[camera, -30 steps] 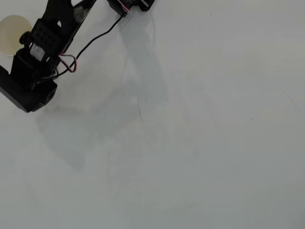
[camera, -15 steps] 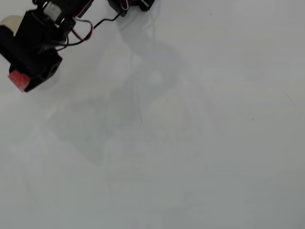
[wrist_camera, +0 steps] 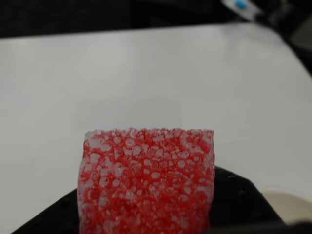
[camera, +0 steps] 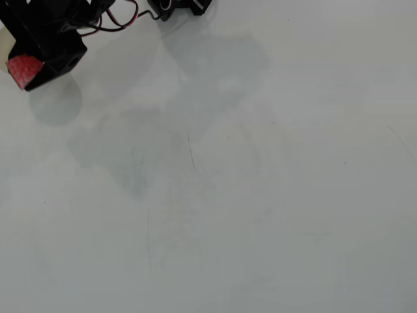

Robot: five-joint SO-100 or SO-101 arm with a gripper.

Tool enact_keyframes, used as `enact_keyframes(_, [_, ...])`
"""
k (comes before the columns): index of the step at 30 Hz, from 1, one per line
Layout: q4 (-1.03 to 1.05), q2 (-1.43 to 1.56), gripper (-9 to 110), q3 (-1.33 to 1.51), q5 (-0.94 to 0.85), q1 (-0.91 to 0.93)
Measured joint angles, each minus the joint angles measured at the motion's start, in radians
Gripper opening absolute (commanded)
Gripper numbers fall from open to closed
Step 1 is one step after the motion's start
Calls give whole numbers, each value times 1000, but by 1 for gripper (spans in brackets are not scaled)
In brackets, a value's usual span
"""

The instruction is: Pick up the cube and drop it in the cup.

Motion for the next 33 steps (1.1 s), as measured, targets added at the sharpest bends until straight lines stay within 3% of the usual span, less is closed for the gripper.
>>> enact_keyframes(10, [126, 55, 0, 0, 0, 110])
enact_keyframes(33, [67, -112, 0, 0, -26, 244])
